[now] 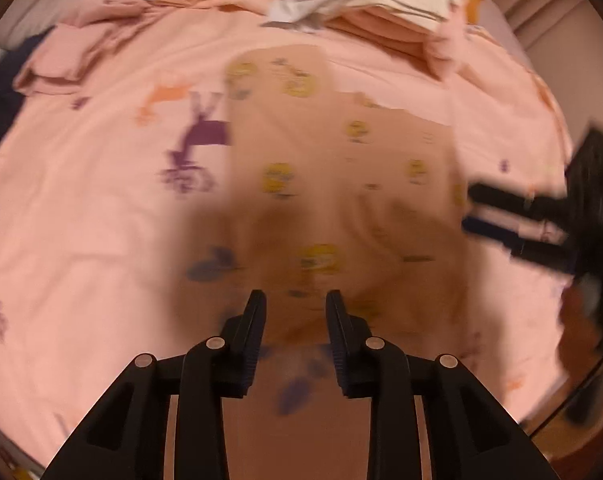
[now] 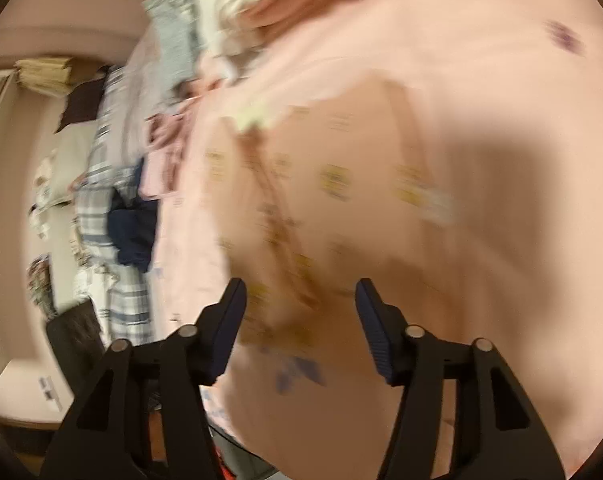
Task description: Fold small clothes
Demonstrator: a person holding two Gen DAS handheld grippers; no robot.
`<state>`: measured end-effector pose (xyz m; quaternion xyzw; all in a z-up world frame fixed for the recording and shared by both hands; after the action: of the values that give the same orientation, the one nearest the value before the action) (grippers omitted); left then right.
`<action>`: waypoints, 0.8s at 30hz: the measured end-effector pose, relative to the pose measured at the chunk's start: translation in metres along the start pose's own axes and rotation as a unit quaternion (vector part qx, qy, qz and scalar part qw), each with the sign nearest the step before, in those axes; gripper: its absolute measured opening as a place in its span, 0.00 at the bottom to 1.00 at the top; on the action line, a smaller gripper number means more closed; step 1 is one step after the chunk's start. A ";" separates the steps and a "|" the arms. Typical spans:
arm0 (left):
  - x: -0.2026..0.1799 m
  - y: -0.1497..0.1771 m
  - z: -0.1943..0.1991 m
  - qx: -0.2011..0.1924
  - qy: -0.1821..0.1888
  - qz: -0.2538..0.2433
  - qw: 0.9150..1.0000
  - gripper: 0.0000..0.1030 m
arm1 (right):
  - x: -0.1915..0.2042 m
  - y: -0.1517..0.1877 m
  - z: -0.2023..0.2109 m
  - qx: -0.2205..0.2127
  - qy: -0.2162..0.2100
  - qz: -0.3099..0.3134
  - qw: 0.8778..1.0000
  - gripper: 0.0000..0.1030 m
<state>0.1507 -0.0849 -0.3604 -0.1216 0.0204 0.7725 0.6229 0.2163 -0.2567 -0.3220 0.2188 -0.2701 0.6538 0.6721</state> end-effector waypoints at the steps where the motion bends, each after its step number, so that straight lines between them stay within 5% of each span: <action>1: 0.007 -0.001 -0.002 0.003 -0.005 0.004 1.000 0.27 | 0.007 -0.011 -0.013 0.009 -0.008 0.005 1.000 0.58; 6: 0.030 0.003 -0.003 -0.015 0.000 0.036 0.999 0.28 | 0.024 -0.055 -0.076 0.077 -0.007 0.017 0.997 0.59; 9: 0.040 0.011 -0.014 0.005 0.027 0.059 0.998 0.30 | 0.014 -0.060 -0.111 0.117 0.047 0.030 0.992 0.60; 10: 0.045 0.015 -0.018 0.016 0.029 0.063 0.997 0.30 | 0.011 -0.058 -0.116 0.111 0.039 0.014 0.993 0.59; 13: 0.058 0.024 -0.030 0.031 0.007 0.071 0.997 0.30 | 0.023 -0.053 -0.111 0.082 -0.002 0.014 0.997 0.17; 14: 0.062 0.027 -0.032 0.034 0.002 0.071 0.997 0.30 | 0.027 -0.051 -0.110 0.080 0.012 0.024 0.996 0.13; 20: 0.053 0.021 -0.022 0.009 0.012 0.063 0.998 0.30 | 0.049 -0.049 -0.078 0.031 -0.032 0.028 0.999 0.08; 24: 0.014 0.021 -0.030 -0.002 -0.017 -0.027 0.999 0.30 | 0.045 -0.043 -0.051 -0.001 -0.023 0.022 0.999 0.08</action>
<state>0.1322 -0.0820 -0.3954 -0.1106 0.0048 0.7575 0.6434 0.2635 -0.1913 -0.3289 0.2272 -0.2911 0.6629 0.6513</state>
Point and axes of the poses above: each gripper's, at about its wrist camera, not at the fingertips, and z roughly against the way its jaws point, x to its left, y to its underside, the point moved 3 cm from there along -z, roughly the way its jaws point, and after that the axes turned 12 degrees about z, right-handed, at the moved point
